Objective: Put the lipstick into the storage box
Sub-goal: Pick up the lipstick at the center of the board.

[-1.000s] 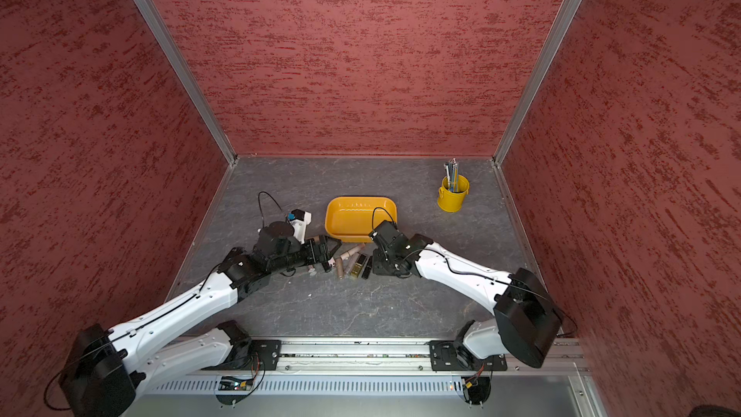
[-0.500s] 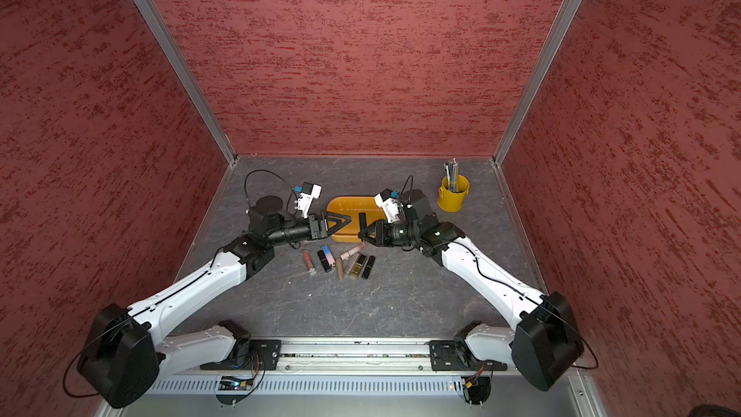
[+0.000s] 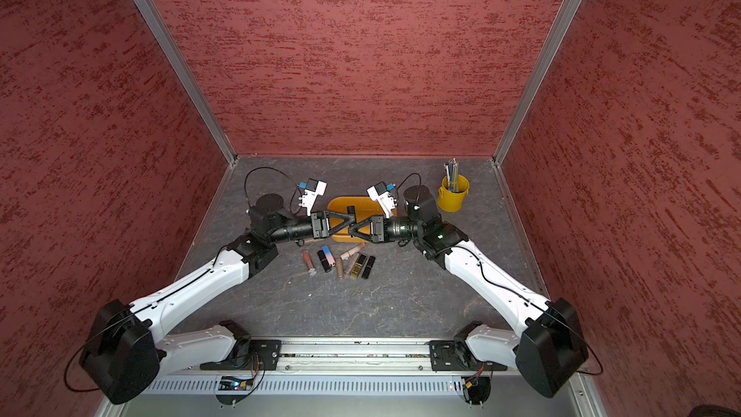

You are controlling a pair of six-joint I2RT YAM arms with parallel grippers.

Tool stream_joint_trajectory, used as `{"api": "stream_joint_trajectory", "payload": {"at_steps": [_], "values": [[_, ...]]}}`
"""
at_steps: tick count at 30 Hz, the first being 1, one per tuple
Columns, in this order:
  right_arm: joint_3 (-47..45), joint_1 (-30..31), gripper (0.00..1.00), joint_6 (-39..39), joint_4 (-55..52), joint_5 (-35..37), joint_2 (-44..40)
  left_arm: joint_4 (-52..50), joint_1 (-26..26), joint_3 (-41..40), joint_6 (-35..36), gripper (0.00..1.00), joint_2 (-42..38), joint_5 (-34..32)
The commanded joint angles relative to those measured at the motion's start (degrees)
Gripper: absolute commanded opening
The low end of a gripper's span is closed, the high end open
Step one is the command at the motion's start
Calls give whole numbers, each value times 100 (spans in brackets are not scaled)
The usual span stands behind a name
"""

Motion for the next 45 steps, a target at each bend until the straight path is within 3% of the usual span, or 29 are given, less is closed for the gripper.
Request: {"api": "stream_joint_trajectory", "payload": {"at_steps": [1,4,10,13,20,30,35,40,41,45], "values": [[-82,-30,19,114,323,-185,-124,199,-44,183,-1,82,47,84],[-93,-32,18,121,337,-202,-151,236,-28,171,16,77,8,40],[-159,-24,18,156,376,-206,-168,277,-21,221,-38,54,96,86],[-192,-22,18,180,405,-201,-188,375,-26,199,-105,51,130,88],[-254,-22,18,165,386,-207,-228,420,-26,225,-166,31,177,89],[-348,-28,18,173,409,-215,-247,466,-52,208,-203,22,283,173],[-372,-21,18,183,414,-203,-265,458,-57,190,-213,12,294,211],[-362,-27,20,166,350,-140,-315,340,-40,183,-168,11,279,186],[-364,-23,23,160,345,-125,-319,321,-43,193,-153,10,267,176],[-313,-26,66,103,222,-84,-296,138,21,215,-74,11,222,134]]}}
